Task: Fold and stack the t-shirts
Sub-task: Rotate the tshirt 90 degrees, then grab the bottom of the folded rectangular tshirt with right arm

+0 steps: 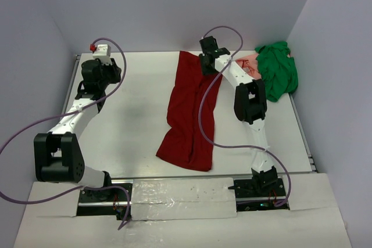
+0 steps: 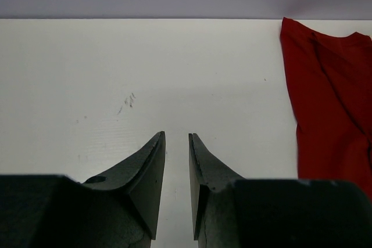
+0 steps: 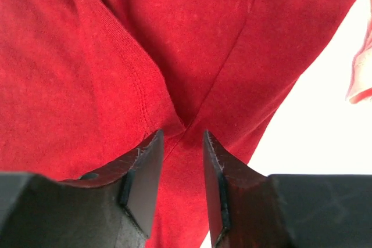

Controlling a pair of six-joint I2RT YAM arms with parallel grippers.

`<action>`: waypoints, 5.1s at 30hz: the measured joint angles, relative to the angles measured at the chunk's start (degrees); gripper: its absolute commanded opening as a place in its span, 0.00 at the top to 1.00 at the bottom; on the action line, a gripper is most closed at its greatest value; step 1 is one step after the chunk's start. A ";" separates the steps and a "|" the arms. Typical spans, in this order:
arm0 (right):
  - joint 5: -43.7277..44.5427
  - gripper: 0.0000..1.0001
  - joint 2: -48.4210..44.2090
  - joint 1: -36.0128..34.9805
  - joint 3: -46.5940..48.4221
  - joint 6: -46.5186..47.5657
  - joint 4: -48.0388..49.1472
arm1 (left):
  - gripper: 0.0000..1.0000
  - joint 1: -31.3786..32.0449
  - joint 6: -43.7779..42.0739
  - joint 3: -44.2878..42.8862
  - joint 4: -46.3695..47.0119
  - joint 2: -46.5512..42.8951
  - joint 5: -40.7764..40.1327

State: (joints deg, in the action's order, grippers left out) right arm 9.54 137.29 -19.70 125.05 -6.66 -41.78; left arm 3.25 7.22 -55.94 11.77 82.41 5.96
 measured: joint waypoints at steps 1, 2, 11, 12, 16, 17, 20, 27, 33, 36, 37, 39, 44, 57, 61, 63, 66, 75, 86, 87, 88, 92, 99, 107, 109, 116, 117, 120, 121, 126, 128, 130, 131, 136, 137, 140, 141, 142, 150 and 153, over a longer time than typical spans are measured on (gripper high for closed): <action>-0.33 0.60 0.00 0.09 -0.04 -0.13 -0.09 | 0.69 0.00 0.00 0.00 0.00 0.00 0.22; -0.87 0.61 0.00 0.17 -0.04 -0.24 -0.15 | 0.69 0.00 0.00 0.00 -0.04 0.00 0.50; -6.45 0.62 0.02 0.35 -0.04 -1.01 -0.28 | 0.70 0.00 0.02 0.00 -1.25 0.00 2.67; -6.86 0.62 0.09 0.35 -0.04 -1.01 -0.31 | 0.70 0.00 0.00 0.00 -1.36 0.00 2.86; -7.74 0.62 0.59 0.35 -0.04 -0.98 -0.28 | 0.71 0.00 0.00 0.00 -1.92 0.00 3.39; -7.72 0.62 0.90 0.37 -0.04 -0.96 -0.28 | 0.71 0.00 0.00 0.00 -2.05 0.00 3.52; -6.82 0.57 2.01 0.35 0.00 -0.66 -0.26 | 0.72 0.00 -0.02 0.00 -2.36 0.00 3.74; -1.38 0.46 2.64 0.22 -0.72 1.88 1.75 | 0.72 0.00 -0.17 0.00 -2.64 0.02 4.17; 0.50 0.50 2.25 -0.15 -3.93 3.58 4.28 | 0.73 0.00 -0.22 0.00 -2.67 0.33 4.79; 0.15 0.70 2.23 -0.28 -3.85 3.63 4.72 | 0.73 0.00 -0.24 0.00 -2.73 0.33 4.96; -0.11 0.77 2.25 -0.31 -3.82 3.87 4.74 | 0.73 0.00 -0.24 0.00 -2.78 0.33 5.03; -0.52 0.89 2.25 -0.31 -3.78 3.61 4.70 | 0.73 0.00 -0.24 -0.02 -2.84 0.35 5.20; -0.87 0.97 2.25 -0.46 -2.32 3.82 4.09 | 0.73 0.00 -0.28 0.00 -2.86 0.92 5.81; 1.49 0.48 2.27 -3.61 -2.05 7.21 4.09 | 0.73 0.00 -0.39 0.00 -2.99 1.18 7.21; 2.97 0.46 2.25 -4.42 -2.05 8.33 4.13 | 0.73 0.00 -0.44 0.00 -3.02 1.18 7.67; 4.35 0.46 2.25 -4.68 -2.05 9.22 4.44 | 0.73 0.00 -0.46 0.00 -3.02 1.18 7.82; 6.64 0.46 2.25 -5.11 -2.08 10.51 5.18 | 0.73 0.00 -0.46 0.00 -3.02 1.18 7.93; 10.03 0.49 2.25 -5.95 -2.08 12.63 7.10 | 0.73 0.00 -0.66 0.00 -3.04 1.18 8.02; 10.14 0.82 2.25 -5.92 -2.08 12.98 7.80 | 0.74 0.00 -0.92 0.00 -3.21 1.18 8.09; 10.12 0.89 2.27 -5.92 -2.08 13.07 7.89 | 0.75 0.00 -0.96 0.00 -3.21 1.18 8.09; 10.12 1.00 2.25 -5.92 -2.08 13.18 7.93 | 0.75 0.00 -0.98 0.00 -3.23 1.18 8.09; 9.81 1.00 2.25 -5.90 -2.08 13.27 8.04 | 0.75 0.00 -1.05 0.00 -3.23 1.18 8.09; 8.31 1.00 2.25 -6.05 -3.08 13.25 8.90 | 0.75 0.00 -1.03 0.00 -3.23 1.18 8.41; 8.00 1.00 2.25 -8.87 -3.19 13.88 9.33 | 0.75 0.00 -1.01 0.35 -3.23 1.18 9.27; 8.00 1.00 2.25 -10.56 -3.19 14.05 9.55 | 0.75 0.00 -1.01 0.55 -3.17 1.18 9.44; 7.23 1.00 2.27 -16.13 -1.09 14.25 9.66 | 0.75 0.02 -1.01 1.29 -3.21 1.18 9.88; 7.17 1.00 2.27 -16.68 -0.50 14.25 9.68 | 0.75 0.02 -1.01 1.29 -3.21 1.18 9.94; 6.86 1.00 2.29 -17.94 0.70 14.25 9.77 | 0.75 0.09 -1.03 1.29 -3.21 1.18 10.14; 6.69 1.00 2.36 -18.27 0.96 14.25 9.75 | 0.75 0.09 -1.01 1.29 -3.21 1.18 10.27; 4.72 0.49 4.33 -19.61 3.32 13.86 9.18 | 0.74 0.20 -1.03 1.29 -3.21 1.18 10.82; 3.69 0.31 4.96 -20.13 3.80 13.92 9.07 | 0.73 0.37 -1.03 1.29 -3.21 1.18 10.88; 2.67 0.29 5.09 -20.76 3.69 14.16 8.79 | 0.72 0.44 -1.05 1.29 -3.23 1.18 11.02; 2.10 0.28 5.09 -21.07 3.39 14.01 8.74 | 0.72 0.46 -1.07 1.29 -3.23 1.18 11.04; -0.70 0.28 3.82 -21.94 -0.59 13.99 8.50 | 0.71 0.46 -1.05 1.29 -3.23 1.18 11.08; -1.49 0.29 2.86 -22.01 -2.71 13.99 8.20 | 0.71 0.46 -1.07 1.29 -3.23 1.18 11.08; -3.10 0.30 -0.26 -22.01 -7.82 14.03 6.56 | 0.71 0.46 -1.36 1.29 -3.41 1.05 11.08; -3.98 0.30 -2.03 -22.01 -10.23 14.05 5.68 | 0.71 0.46 -1.49 1.29 -3.45 0.92 11.06; -4.63 0.31 -3.82 -22.01 -12.31 14.08 4.79 | 0.70 0.46 -1.62 1.29 -3.67 0.76 11.06; -7.30 0.35 -20.72 -22.71 -31.82 15.41 3.69 | 0.68 0.24 -2.47 1.29 -5.64 -2.32 10.80; -7.91 0.45 -23.23 -23.45 -36.37 15.56 3.69 | 0.70 -0.22 -2.69 1.29 -6.05 -3.56 10.84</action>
State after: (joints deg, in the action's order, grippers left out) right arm 1.63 114.06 -43.16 88.68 8.91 -38.09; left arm 3.03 4.54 -54.65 5.72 78.85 16.80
